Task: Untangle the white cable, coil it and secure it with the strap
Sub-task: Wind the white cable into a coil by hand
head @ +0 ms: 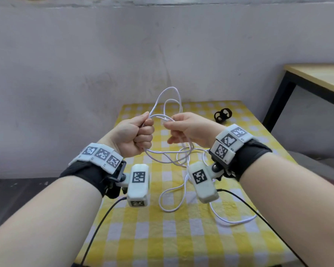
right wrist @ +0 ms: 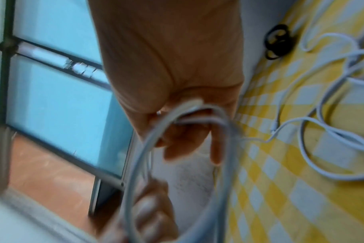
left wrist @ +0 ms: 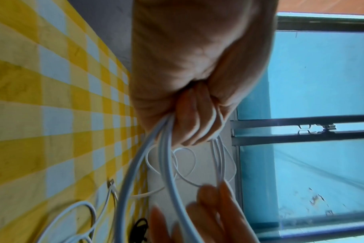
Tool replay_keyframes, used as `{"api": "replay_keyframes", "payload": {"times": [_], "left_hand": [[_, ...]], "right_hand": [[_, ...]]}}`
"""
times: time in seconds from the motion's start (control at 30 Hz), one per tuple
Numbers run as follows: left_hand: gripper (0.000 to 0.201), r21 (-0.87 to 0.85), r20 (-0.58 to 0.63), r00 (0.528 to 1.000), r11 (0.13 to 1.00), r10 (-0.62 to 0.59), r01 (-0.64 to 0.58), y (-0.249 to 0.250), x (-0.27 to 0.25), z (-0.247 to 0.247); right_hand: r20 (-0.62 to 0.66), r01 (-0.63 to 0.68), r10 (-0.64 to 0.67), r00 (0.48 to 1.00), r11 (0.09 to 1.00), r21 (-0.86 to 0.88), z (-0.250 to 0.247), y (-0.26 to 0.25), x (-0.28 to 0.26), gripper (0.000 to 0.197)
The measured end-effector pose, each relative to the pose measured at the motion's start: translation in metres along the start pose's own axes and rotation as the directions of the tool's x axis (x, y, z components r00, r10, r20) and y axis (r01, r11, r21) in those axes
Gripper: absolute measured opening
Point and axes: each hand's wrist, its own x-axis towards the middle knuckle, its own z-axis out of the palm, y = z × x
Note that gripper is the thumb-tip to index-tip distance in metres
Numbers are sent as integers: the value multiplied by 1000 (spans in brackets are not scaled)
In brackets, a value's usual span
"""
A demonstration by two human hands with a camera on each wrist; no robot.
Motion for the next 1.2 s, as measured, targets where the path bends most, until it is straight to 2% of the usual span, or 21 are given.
{"api": "replay_keyframes", "payload": {"times": [0.13,0.27,0.33,0.37,0.47,0.5,0.53,0.57,0.6,0.63,0.67,0.73,0.83,0.87,0.9,1.0,1.1,1.13,1.2], "left_hand": [[40,-75,-95,995,997,-41,34,-11,0,-19],[40,-96,-148,988,995,-47,33,-20,2,-21],[40,-121,-158,986,992,-51,32,-20,3,-22],[41,-136,-158,986,990,-59,37,-20,3,-22],[41,-183,-147,985,981,-87,60,-19,5,-21],[41,-197,-150,984,978,-96,65,-20,7,-20],[42,-208,-154,982,975,-105,71,-21,8,-19],[42,-215,-159,981,973,-114,79,-21,9,-18],[42,-213,-165,979,973,-123,87,-22,11,-16],[42,-202,-173,976,975,-130,94,-23,14,-14],[42,-181,-184,974,978,-133,100,-23,16,-13],[43,-124,-210,970,987,-125,101,-23,21,-10],[43,-11,-232,969,996,-87,87,-21,26,-7],[43,22,-234,969,996,-74,82,-20,28,-6],[42,45,-235,970,996,-64,76,-19,30,-6],[39,64,-210,977,997,-20,34,-13,36,-7],[39,67,-185,982,998,30,-17,-11,43,-9],[39,62,-184,982,998,41,-30,-12,45,-10],[40,31,-187,981,998,52,-47,-14,52,-15]], "right_hand": [[0,-95,102,995,924,370,-7,3,-8,27],[-26,-26,65,998,682,731,2,12,-2,28],[-41,-2,59,997,597,802,6,15,1,28],[-64,9,68,996,612,791,7,17,3,28],[-227,88,62,972,799,595,12,23,9,31],[-302,123,27,953,876,466,14,25,12,32],[-375,153,-41,926,949,274,17,26,14,33],[-432,164,-135,892,986,30,19,28,16,33],[-453,165,-245,857,964,-210,20,29,17,34],[-436,171,-346,831,904,-392,21,31,19,33],[-397,183,-415,818,844,-505,23,31,20,32],[-289,211,-485,826,740,-638,26,34,22,28],[-136,175,-479,867,549,-817,31,38,24,22],[-119,166,-469,875,523,-836,31,39,25,21],[-128,166,-462,878,544,-822,30,41,29,21],[-301,110,-382,874,758,-642,21,47,47,34],[-500,-35,-107,859,963,-266,7,53,62,37],[-506,-54,-5,863,993,-102,3,54,65,34],[-452,-58,133,882,983,177,-6,54,67,33]]}}
